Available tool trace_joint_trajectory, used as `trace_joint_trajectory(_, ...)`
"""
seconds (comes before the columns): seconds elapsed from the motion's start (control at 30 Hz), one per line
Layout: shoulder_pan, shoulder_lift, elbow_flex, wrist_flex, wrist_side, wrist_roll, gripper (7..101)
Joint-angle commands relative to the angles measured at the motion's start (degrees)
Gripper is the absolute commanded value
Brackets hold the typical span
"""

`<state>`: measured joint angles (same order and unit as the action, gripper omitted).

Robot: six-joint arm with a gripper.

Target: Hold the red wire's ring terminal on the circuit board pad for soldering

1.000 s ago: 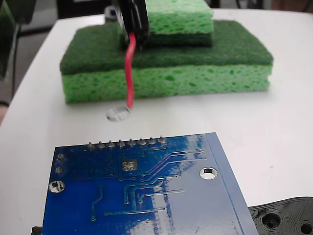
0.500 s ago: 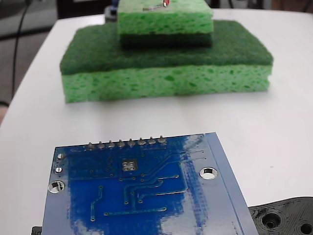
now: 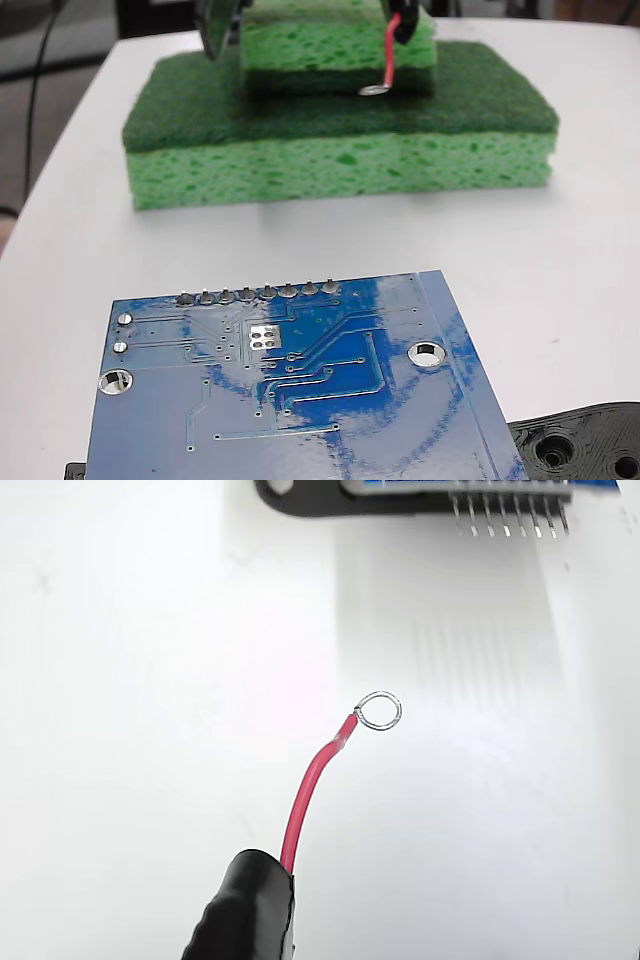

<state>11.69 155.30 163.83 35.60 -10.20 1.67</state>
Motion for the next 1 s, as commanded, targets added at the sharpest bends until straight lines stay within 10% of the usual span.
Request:
trace_joint_trajectory(0.03, -2.46, 10.46, 2.02, 3.96, 4.04, 1.05, 100.3)
trace_joint_trajectory(1.0, -10.37, 19.6, 7.03, 8.79, 13.62, 3.16, 100.3)
